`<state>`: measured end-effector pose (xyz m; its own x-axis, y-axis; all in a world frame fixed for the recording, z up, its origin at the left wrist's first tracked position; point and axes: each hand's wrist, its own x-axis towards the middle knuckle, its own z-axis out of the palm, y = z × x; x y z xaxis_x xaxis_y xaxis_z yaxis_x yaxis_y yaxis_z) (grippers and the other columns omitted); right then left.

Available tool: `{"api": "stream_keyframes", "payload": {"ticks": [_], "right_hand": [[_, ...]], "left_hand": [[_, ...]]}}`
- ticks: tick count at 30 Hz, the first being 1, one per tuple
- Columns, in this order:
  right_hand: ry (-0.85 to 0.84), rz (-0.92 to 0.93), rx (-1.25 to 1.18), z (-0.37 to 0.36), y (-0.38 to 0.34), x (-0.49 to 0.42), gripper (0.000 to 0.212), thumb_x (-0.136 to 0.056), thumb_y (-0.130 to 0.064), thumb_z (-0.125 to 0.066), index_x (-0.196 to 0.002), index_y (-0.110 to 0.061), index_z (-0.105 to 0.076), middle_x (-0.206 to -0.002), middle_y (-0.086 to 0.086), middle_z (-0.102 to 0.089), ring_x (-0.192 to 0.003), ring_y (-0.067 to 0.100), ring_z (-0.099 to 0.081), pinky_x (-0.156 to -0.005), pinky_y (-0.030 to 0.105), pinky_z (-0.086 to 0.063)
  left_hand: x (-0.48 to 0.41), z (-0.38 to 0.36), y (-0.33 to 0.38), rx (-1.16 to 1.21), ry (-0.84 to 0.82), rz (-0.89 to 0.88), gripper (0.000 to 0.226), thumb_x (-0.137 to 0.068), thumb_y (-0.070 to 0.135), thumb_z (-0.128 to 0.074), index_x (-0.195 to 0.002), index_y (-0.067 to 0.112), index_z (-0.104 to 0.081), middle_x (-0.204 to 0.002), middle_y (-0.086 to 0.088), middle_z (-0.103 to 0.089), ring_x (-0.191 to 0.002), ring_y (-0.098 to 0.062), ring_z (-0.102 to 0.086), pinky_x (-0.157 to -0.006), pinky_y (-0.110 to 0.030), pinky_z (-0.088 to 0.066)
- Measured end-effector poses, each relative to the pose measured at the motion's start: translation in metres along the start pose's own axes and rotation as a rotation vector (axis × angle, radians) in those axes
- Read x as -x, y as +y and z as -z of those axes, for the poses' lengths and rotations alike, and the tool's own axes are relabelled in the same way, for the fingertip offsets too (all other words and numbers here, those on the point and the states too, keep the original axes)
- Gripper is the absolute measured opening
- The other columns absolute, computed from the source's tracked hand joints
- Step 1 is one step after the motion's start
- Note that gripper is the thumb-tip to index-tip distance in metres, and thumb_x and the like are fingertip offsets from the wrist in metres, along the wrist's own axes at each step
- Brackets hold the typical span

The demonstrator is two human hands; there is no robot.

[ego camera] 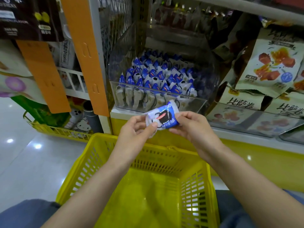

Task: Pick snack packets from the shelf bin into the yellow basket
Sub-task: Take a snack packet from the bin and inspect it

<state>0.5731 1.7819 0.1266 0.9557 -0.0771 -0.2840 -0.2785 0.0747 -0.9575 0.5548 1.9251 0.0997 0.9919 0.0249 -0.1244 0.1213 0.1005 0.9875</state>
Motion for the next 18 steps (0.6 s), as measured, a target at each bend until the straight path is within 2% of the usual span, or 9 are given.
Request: {"api": "stream_keyframes", "payload": {"ticks": [2,4,5,8,11,13,16,18], "right_hand": [[-0.057,-0.100,-0.078,0.000,0.001,0.004,0.011,-0.095,-0.006,-0.046,-0.086,-0.003,-0.053,-0.098,0.020,-0.064,-0.083,0.018,-0.066,-0.064,0.021,-0.058],[-0.133,-0.124,0.020,-0.001,0.005,0.007,0.007,-0.095,-0.004,-0.046,-0.091,-0.003,-0.052,-0.102,0.027,-0.063,-0.089,0.022,-0.066,-0.067,0.022,-0.057],[-0.187,-0.126,0.096,-0.001,0.008,0.009,0.006,-0.094,-0.004,-0.046,-0.096,-0.003,-0.052,-0.098,0.024,-0.064,-0.084,0.020,-0.066,-0.067,0.022,-0.056],[-0.301,-0.157,0.241,0.001,0.013,0.010,0.022,-0.094,-0.004,-0.048,-0.115,0.001,-0.049,-0.086,0.011,-0.066,-0.068,0.010,-0.064,-0.065,0.020,-0.055],[-0.369,-0.178,0.316,0.001,0.014,0.009,0.026,-0.093,-0.004,-0.051,-0.117,0.003,-0.047,-0.091,0.009,-0.067,-0.070,0.007,-0.064,-0.066,0.018,-0.054],[-0.374,-0.125,0.392,0.000,0.012,0.010,0.033,-0.089,-0.003,-0.056,-0.121,0.001,-0.047,-0.101,0.008,-0.065,-0.078,0.007,-0.061,-0.066,0.013,-0.050],[-0.369,0.059,0.516,-0.001,0.010,0.011,0.058,-0.082,-0.013,-0.067,-0.133,-0.014,-0.041,-0.126,-0.005,-0.053,-0.108,0.002,-0.052,-0.078,0.007,-0.045],[-0.357,0.152,0.466,-0.004,0.009,0.011,0.056,-0.084,-0.020,-0.064,-0.135,-0.019,-0.041,-0.128,-0.008,-0.051,-0.113,0.002,-0.049,-0.082,0.004,-0.043]], "left_hand": [[-0.001,0.003,0.001,-0.016,0.041,-0.045,0.023,-0.087,0.013,-0.060,-0.109,0.007,-0.059,-0.099,-0.009,-0.069,-0.085,-0.014,-0.064,-0.072,-0.019,-0.052],[-0.003,0.006,0.001,0.006,0.077,-0.081,0.021,-0.087,0.011,-0.059,-0.108,0.005,-0.062,-0.100,-0.008,-0.070,-0.087,-0.012,-0.065,-0.075,-0.022,-0.054],[-0.004,0.007,0.000,0.031,0.089,-0.090,0.020,-0.088,0.009,-0.058,-0.106,0.004,-0.063,-0.100,-0.009,-0.070,-0.086,-0.012,-0.065,-0.075,-0.021,-0.054],[-0.004,0.008,0.000,0.085,0.092,-0.074,0.015,-0.089,0.006,-0.055,-0.101,0.005,-0.063,-0.097,-0.010,-0.069,-0.086,-0.015,-0.064,-0.077,-0.026,-0.053],[-0.002,0.007,-0.001,0.136,0.076,-0.060,0.008,-0.090,0.007,-0.054,-0.092,0.008,-0.062,-0.084,-0.004,-0.068,-0.079,-0.014,-0.062,-0.073,-0.026,-0.051],[-0.003,0.008,0.001,0.162,0.087,-0.063,0.012,-0.090,0.008,-0.053,-0.082,0.011,-0.061,-0.072,0.002,-0.066,-0.071,-0.010,-0.060,-0.067,-0.023,-0.049],[-0.003,0.008,0.001,0.088,0.083,-0.096,0.016,-0.089,0.008,-0.055,-0.076,0.014,-0.061,-0.067,0.004,-0.064,-0.068,-0.010,-0.058,-0.067,-0.027,-0.048],[-0.002,0.007,0.000,-0.042,0.058,-0.137,0.014,-0.087,0.008,-0.058,-0.075,0.016,-0.062,-0.069,0.002,-0.063,-0.070,-0.013,-0.055,-0.069,-0.031,-0.045]]}}
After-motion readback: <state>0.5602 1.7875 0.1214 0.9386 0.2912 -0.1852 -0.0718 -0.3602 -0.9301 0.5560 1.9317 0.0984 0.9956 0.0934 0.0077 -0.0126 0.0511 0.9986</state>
